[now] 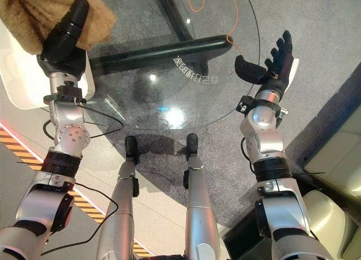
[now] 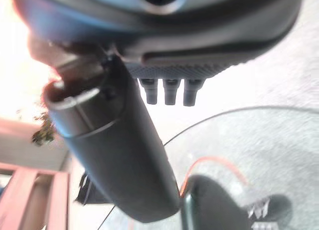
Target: Wipe the table with a cloth and put it in the basket.
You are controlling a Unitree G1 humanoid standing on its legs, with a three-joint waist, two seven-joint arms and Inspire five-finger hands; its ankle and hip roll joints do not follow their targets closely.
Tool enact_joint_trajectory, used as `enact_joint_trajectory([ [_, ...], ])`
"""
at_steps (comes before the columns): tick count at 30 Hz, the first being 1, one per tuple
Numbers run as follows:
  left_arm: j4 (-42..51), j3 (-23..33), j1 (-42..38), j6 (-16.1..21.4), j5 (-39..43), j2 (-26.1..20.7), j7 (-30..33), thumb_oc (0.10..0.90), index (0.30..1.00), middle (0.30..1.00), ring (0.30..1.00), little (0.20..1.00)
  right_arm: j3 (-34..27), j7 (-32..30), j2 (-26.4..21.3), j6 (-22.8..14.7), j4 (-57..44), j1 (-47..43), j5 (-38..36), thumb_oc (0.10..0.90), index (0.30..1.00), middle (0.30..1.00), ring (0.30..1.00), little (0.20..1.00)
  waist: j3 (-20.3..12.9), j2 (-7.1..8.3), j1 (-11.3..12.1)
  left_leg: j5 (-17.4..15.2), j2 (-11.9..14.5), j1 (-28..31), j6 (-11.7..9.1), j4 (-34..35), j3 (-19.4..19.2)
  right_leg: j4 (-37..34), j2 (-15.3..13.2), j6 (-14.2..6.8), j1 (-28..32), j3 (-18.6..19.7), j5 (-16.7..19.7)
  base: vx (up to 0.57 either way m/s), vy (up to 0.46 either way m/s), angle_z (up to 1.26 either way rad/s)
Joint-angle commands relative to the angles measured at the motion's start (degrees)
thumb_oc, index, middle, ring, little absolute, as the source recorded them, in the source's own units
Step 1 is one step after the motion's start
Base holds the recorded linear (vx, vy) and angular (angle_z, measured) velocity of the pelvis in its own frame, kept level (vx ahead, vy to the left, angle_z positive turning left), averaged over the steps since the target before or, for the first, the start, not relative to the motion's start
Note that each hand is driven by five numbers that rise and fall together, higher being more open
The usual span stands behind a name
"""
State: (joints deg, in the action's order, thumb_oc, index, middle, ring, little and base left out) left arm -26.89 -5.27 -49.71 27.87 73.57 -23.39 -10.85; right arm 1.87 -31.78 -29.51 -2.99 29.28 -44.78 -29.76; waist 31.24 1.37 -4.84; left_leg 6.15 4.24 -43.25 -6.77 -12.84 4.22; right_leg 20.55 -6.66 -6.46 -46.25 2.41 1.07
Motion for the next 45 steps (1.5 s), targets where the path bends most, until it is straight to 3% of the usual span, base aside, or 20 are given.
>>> enact_joint_trajectory([
  [1, 3.57, 3.87, -7.82, 6.94, 0.33, -4.43, -7.08, 0.100, 0.300, 0.300, 0.300, 0.200, -3.69, -2.91, -5.78, -7.18, -0.70, -0.27, -1.63, 0.800, 0.900, 0.900, 0.900, 0.900, -1.45, 0.52, 0.61, -5.34, -3.71, 2.32, 4.10, -1.52, -3.92, -2.06, 6.09, 3.07, 4.79, -2.81, -3.51, 0.00, 0.000, 0.00],
  [19, -2.70, 5.80, -8.57, 9.17, 7.25, -10.72, -7.84, 0.100, 0.300, 0.300, 0.300, 0.200, -2.14, -2.09, -7.46, -11.71, 18.88, 1.92, -9.92, 0.800, 0.900, 0.900, 0.900, 0.900, -1.45, 0.52, 1.70, -5.74, -3.82, 0.93, 3.87, -2.15, -3.42, -1.93, 6.28, 3.29, 3.77, -3.51, -3.72, 0.00, -0.005, -0.01],
  [28, -5.88, 6.24, -9.32, 10.66, 9.73, -13.06, -7.32, 0.100, 0.300, 0.300, 0.300, 0.200, -1.86, 1.74, -7.26, -12.75, 29.01, 2.73, -12.68, 0.800, 0.900, 0.900, 0.900, 0.900, -1.45, 0.26, 2.46, -5.13, -4.09, 0.14, 3.87, -2.20, -3.04, -2.39, 6.31, 3.49, 3.39, -4.01, -3.34, 0.00, -0.003, 0.00],
  [39, -12.11, 6.12, -9.62, 12.28, 5.19, -16.45, 2.80, 0.100, 0.300, 0.300, 0.300, 0.200, -1.71, 7.19, -8.06, -12.11, 37.89, 3.32, -15.20, 0.800, 0.900, 0.900, 0.900, 0.900, -1.45, 0.23, 3.21, -5.23, -4.36, -0.56, 4.02, -2.47, -2.53, -2.62, 6.21, 3.69, 3.21, -4.99, -3.73, 0.00, -0.003, 0.00],
  [45, -16.93, 5.05, -9.97, 10.65, 0.05, -18.57, 11.07, 0.100, 0.300, 0.300, 0.300, 0.200, -1.23, 8.41, -8.97, -11.35, 39.14, 2.93, -15.67, 0.800, 0.900, 0.900, 0.900, 0.900, -1.45, 0.30, 3.26, -5.65, -4.33, -0.75, 4.04, -2.73, -2.38, -2.41, 6.15, 3.66, 3.14, -5.39, -4.30, 0.00, 0.000, 0.00],
])
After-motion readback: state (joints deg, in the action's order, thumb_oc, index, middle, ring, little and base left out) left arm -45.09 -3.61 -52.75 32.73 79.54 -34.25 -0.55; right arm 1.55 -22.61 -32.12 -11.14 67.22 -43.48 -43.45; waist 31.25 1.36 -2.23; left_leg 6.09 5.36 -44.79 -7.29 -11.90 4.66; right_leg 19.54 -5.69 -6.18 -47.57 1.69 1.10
